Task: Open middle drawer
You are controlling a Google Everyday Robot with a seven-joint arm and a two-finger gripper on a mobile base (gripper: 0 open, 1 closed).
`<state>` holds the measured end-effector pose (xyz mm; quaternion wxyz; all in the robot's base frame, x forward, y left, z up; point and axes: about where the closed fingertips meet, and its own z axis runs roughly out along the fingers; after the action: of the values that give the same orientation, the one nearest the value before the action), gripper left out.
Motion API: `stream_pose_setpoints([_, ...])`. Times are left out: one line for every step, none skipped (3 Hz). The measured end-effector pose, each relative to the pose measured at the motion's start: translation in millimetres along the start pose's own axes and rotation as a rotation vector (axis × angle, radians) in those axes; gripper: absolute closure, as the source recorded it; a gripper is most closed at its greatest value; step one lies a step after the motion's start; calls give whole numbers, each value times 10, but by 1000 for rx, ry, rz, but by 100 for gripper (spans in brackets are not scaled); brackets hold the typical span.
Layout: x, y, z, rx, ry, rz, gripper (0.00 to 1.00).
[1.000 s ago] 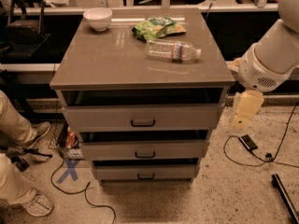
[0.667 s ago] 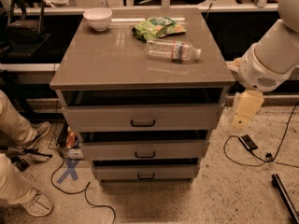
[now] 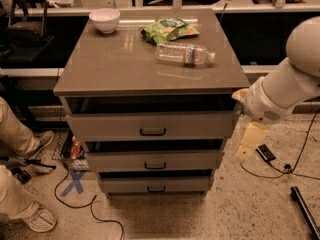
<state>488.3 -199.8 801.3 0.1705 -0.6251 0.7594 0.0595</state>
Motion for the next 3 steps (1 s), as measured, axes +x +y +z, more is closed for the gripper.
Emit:
stream_pose_setpoints([-18, 137, 544, -43, -153, -14, 0])
stream_pose_setpoints([-170, 139, 542, -38, -227, -48, 0])
stream_pose_setpoints([-171, 139, 542, -38, -227, -48, 0])
